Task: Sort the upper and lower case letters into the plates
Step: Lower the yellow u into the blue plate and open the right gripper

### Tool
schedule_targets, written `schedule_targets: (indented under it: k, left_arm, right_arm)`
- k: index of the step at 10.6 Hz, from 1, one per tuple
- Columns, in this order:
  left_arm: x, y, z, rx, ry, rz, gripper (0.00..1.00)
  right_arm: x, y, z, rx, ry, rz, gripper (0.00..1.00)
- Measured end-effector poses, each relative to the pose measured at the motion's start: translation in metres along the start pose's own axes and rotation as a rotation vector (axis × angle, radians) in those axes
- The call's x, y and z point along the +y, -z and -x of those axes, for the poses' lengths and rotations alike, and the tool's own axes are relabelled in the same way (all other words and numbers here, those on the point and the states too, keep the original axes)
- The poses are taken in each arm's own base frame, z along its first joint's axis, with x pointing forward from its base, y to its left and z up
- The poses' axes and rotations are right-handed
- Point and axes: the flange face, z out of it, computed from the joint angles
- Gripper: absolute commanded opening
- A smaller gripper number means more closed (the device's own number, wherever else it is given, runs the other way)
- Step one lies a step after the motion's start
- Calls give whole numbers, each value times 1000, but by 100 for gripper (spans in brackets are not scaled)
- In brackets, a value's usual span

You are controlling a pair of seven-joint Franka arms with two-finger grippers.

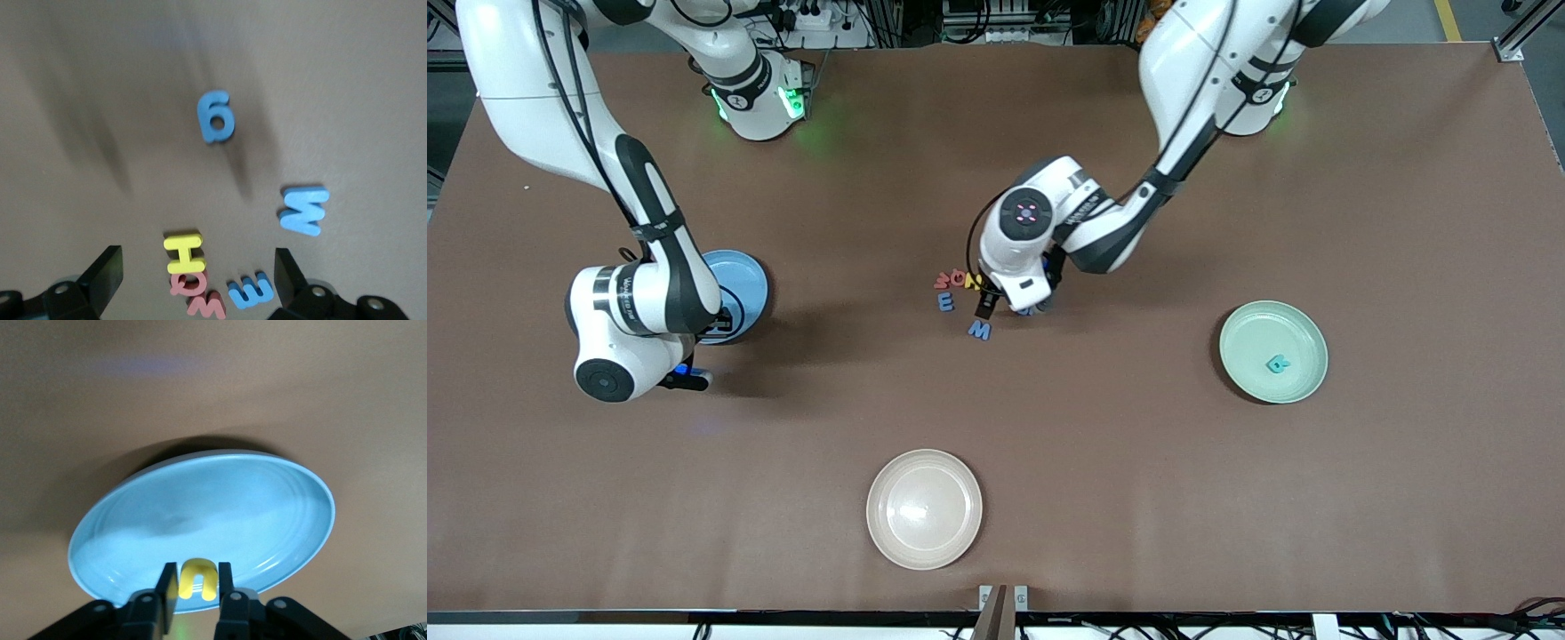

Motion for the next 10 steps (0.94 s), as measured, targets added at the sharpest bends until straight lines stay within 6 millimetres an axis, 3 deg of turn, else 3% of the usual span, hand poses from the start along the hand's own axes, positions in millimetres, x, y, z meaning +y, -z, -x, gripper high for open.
schedule_targets:
  k: [1, 5, 10]
  left_arm:
    - [-1, -5, 6, -4, 20, 11, 100]
    - [-5, -33, 11, -19, 73, 18, 100]
    - [-17, -53, 25, -21, 83, 20, 100]
  right_arm:
    - [-1, 0, 0, 4, 18, -1, 88]
    - [9, 1, -3, 0, 72, -84, 89]
    - [-13, 13, 0, 2, 79, -194, 88]
